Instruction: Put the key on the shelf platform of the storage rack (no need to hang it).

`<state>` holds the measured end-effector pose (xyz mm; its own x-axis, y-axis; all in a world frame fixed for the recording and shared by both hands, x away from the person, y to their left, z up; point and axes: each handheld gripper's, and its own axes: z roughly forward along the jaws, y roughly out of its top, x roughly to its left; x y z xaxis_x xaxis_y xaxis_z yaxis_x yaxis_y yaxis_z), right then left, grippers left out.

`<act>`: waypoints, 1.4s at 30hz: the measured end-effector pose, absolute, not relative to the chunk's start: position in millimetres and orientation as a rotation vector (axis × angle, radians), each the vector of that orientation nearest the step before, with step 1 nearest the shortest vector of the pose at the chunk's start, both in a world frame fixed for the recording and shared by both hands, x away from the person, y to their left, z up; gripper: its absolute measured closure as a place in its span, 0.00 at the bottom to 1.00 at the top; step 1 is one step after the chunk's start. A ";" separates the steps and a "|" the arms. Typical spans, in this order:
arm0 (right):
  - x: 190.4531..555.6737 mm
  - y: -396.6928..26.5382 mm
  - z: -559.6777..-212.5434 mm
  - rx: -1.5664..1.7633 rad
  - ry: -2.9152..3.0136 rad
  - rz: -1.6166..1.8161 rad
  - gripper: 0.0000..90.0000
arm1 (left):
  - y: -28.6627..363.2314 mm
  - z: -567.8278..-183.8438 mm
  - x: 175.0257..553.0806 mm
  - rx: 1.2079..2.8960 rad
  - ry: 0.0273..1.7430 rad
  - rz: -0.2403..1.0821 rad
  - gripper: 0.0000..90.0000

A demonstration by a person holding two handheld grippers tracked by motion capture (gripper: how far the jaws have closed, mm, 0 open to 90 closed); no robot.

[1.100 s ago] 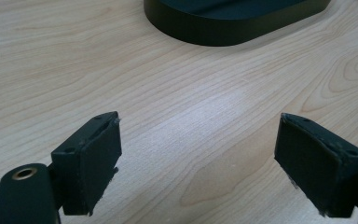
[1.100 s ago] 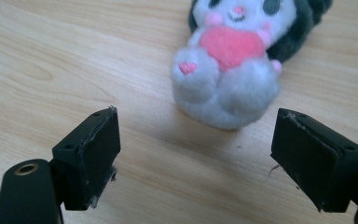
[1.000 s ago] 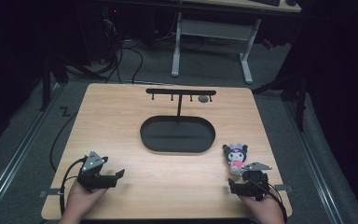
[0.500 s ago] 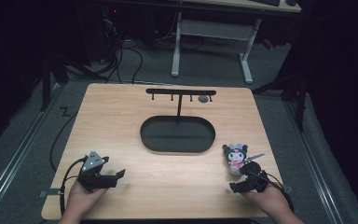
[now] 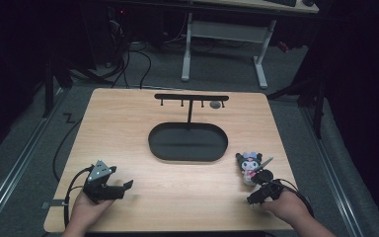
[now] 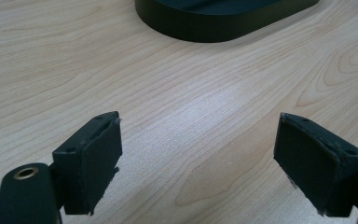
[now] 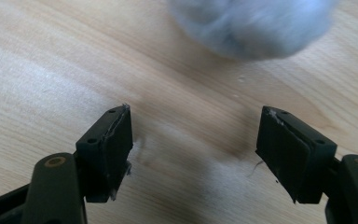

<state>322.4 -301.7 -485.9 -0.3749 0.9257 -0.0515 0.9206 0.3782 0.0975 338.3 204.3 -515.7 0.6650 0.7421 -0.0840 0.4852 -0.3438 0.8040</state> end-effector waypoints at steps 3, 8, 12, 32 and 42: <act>325.0 -301.3 -482.3 1.697 2.532 0.064 0.32 | 204.3 -516.0 338.7 2.013 0.949 0.373 0.18; 336.6 -301.6 -478.9 1.776 2.543 0.040 0.28 | 202.9 -517.4 339.1 2.027 0.943 0.365 0.18; 344.8 -300.7 -476.3 1.792 2.543 0.010 0.28 | 202.4 -516.9 338.9 2.027 0.937 0.374 0.18; 387.9 -297.5 -471.5 1.906 2.473 0.077 0.30 | 202.4 -516.8 338.1 2.037 0.915 0.431 0.17; 385.8 -302.2 -473.8 1.971 2.460 0.091 0.41 | 201.3 -516.3 337.1 2.043 0.907 0.431 0.17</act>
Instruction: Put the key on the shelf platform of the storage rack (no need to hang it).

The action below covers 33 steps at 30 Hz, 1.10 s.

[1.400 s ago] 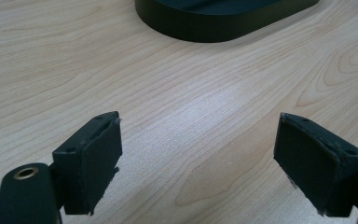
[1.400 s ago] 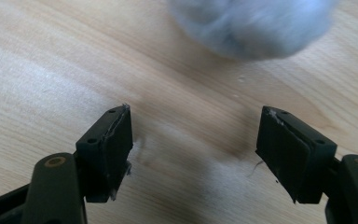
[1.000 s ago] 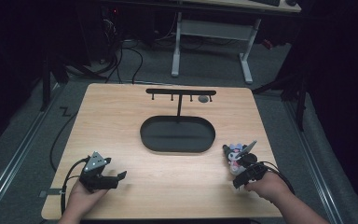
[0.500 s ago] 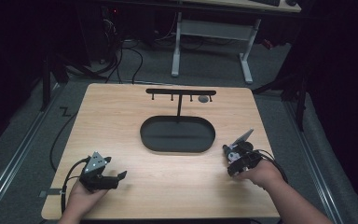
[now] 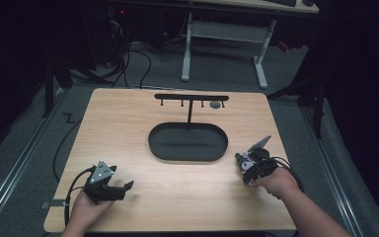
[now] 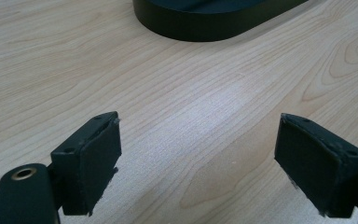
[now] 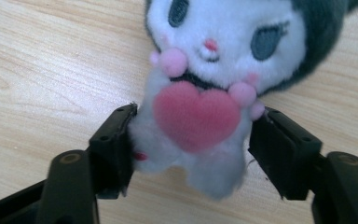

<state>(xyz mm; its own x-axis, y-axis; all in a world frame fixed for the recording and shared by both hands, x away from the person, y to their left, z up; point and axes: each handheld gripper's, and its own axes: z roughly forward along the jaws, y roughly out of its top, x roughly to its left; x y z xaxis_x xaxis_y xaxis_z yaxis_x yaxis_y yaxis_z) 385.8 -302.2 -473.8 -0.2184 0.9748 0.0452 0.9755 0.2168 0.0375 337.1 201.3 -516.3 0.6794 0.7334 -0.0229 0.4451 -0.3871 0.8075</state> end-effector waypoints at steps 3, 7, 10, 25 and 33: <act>383.7 -304.8 -471.7 -1.939 -2.448 -0.099 0.48 | 201.0 -516.7 337.3 2.045 0.906 0.433 0.17; 381.8 -304.8 -471.8 -1.918 -2.476 -0.092 0.43 | 200.5 -517.2 337.7 2.051 0.904 0.431 0.17; 382.9 -304.6 -473.0 -1.926 -2.473 -0.108 0.40 | 200.3 -516.9 337.7 2.058 0.903 0.430 0.17; 385.5 -299.9 -467.5 -1.914 -2.540 -0.113 0.51 | 200.7 -517.0 337.5 2.056 0.902 0.439 0.17; 384.1 -293.6 -449.2 -1.885 -2.590 -0.171 0.51 | 198.4 -517.5 337.2 2.058 0.903 0.437 0.17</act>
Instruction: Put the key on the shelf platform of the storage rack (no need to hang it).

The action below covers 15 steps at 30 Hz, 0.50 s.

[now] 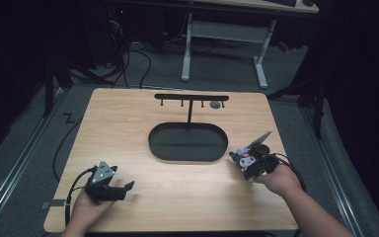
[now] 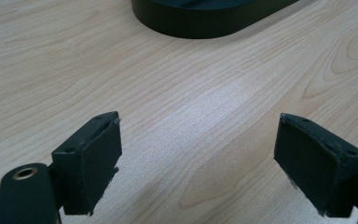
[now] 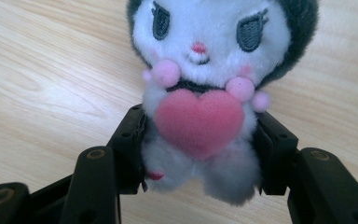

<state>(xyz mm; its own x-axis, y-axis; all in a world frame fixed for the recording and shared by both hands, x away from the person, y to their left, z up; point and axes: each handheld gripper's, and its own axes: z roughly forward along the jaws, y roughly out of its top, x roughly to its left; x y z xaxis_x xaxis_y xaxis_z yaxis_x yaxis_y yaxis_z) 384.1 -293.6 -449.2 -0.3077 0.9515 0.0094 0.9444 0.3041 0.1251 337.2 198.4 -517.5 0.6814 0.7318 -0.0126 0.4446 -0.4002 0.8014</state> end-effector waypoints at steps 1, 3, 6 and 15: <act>384.0 -292.1 -447.1 1.798 2.481 0.176 0.51 | 198.2 -517.4 337.1 2.059 0.903 0.437 0.17; 384.2 -288.4 -441.6 1.782 2.487 0.197 0.51 | 197.9 -517.5 337.1 2.060 0.903 0.438 0.17; 385.2 -283.8 -435.8 1.763 2.486 0.212 0.51 | 198.0 -517.9 337.4 2.062 0.904 0.438 0.17; 392.6 -270.9 -428.0 1.714 2.493 0.230 0.51 | 198.0 -518.3 336.7 2.066 0.900 0.440 0.17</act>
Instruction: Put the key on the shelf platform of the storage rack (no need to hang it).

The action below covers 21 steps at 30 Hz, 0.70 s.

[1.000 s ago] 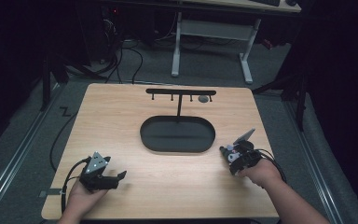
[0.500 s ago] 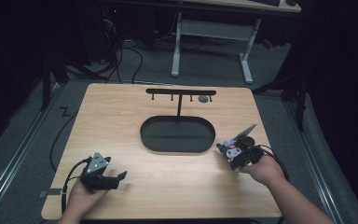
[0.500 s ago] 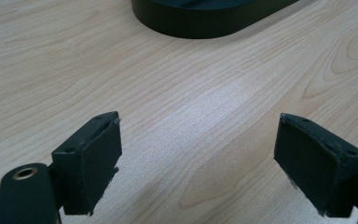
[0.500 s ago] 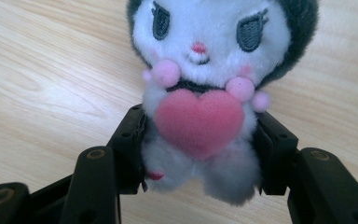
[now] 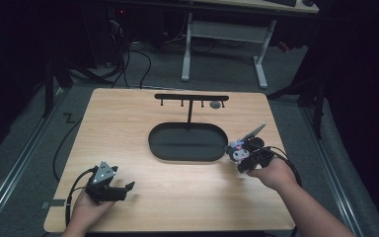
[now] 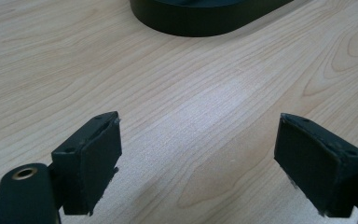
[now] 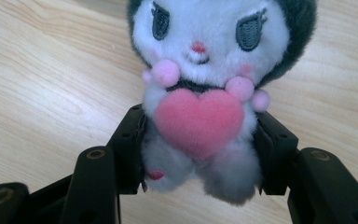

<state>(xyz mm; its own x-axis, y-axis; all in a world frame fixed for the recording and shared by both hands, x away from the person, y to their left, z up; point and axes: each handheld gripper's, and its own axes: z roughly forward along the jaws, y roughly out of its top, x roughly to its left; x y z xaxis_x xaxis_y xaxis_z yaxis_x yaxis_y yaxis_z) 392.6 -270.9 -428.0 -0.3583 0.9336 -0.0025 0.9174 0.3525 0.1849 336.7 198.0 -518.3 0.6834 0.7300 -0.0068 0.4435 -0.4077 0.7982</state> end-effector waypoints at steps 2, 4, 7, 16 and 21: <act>395.6 -264.9 -426.2 1.689 2.503 0.221 0.51 | 198.3 -518.2 336.4 2.065 0.901 0.441 0.17; 398.4 -259.5 -424.7 1.678 2.512 0.226 0.51 | 198.5 -518.0 336.3 2.065 0.901 0.439 0.17; 401.2 -255.2 -423.5 1.659 2.519 0.226 0.51 | 198.6 -518.3 336.1 2.066 0.901 0.441 0.17; 418.9 -233.5 -419.5 1.609 2.535 0.246 0.51 | 198.5 -518.8 335.9 2.074 0.896 0.439 0.17; 428.6 -221.7 -418.2 1.588 2.544 0.262 0.51 | 198.2 -518.7 335.5 2.070 0.897 0.435 0.17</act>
<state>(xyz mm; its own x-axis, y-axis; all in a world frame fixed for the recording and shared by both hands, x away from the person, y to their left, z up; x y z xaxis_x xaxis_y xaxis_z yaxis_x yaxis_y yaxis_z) 428.6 -221.7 -418.2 -0.4372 0.8992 -0.0196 0.8763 0.4308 0.2156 335.5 198.2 -518.7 0.6868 0.7268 -0.0076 0.4436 -0.4108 0.7965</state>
